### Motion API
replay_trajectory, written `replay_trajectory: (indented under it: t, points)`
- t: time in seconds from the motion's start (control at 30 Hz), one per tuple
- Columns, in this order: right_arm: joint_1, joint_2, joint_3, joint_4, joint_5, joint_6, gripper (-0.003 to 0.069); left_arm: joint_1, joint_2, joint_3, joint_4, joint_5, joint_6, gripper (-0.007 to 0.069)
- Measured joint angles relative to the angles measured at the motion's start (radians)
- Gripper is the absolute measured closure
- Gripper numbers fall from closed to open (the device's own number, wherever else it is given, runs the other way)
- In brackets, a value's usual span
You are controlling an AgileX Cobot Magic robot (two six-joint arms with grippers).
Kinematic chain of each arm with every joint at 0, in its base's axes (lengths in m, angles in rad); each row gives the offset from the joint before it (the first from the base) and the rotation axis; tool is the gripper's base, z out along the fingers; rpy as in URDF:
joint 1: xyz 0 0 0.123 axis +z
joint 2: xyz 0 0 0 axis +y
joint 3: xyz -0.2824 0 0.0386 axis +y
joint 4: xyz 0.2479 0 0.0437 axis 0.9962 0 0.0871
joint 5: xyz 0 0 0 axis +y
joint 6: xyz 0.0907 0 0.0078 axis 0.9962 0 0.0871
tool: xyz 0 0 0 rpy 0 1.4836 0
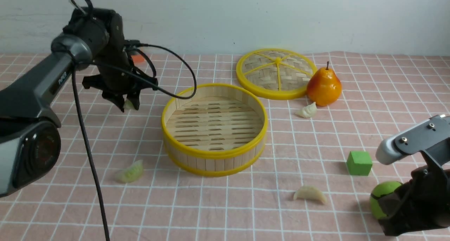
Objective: Put the dumplings into the steamer on the table with the pink tablecloth.
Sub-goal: 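Reach for and grasp a dumpling on the table with the left gripper, then place the dumpling into the bamboo steamer basket with the left gripper, then reach for and grasp a dumpling on the table with the left gripper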
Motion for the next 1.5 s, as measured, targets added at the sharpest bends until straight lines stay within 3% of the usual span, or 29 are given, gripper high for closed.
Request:
replay_trajectory:
  t: [0.23,0.4,0.6,0.73,0.77,0.87,1.13,1.33,1.5]
  points:
    - [0.0,0.0,0.0,0.0,-0.005,0.0,0.0634,-0.082,-0.09,-0.001,-0.158,0.001,0.015,0.0384]
    - [0.0,0.0,0.0,0.004,-0.006,0.0,0.0628,-0.199,-0.038,-0.001,-0.112,-0.008,-0.02,0.0384]
    - [0.0,0.0,0.0,0.021,-0.006,0.0,0.0627,-0.231,0.051,-0.001,-0.03,-0.079,-0.099,0.0381]
    - [0.0,0.0,0.0,0.033,-0.006,0.0,0.0627,-0.231,0.054,0.001,-0.022,-0.084,-0.122,0.0302]
    - [0.0,0.0,0.0,0.034,-0.006,-0.002,0.0627,-0.231,0.042,0.001,-0.014,-0.068,-0.126,0.0236]
    - [0.0,0.0,0.0,0.036,0.006,-0.013,0.0627,-0.231,-0.006,0.006,0.019,-0.012,-0.079,0.0146]
    - [0.0,0.0,0.0,0.038,0.019,-0.016,0.0627,-0.22,-0.352,0.064,0.087,0.004,-0.037,0.0123]
    - [0.0,0.0,0.0,0.081,0.02,-0.019,0.0627,-0.22,-0.633,0.332,0.109,0.005,-0.038,0.016]
    - [0.0,0.0,0.0,0.095,0.025,-0.02,0.0625,-0.22,-0.711,0.776,0.123,-0.039,0.011,0.0193]
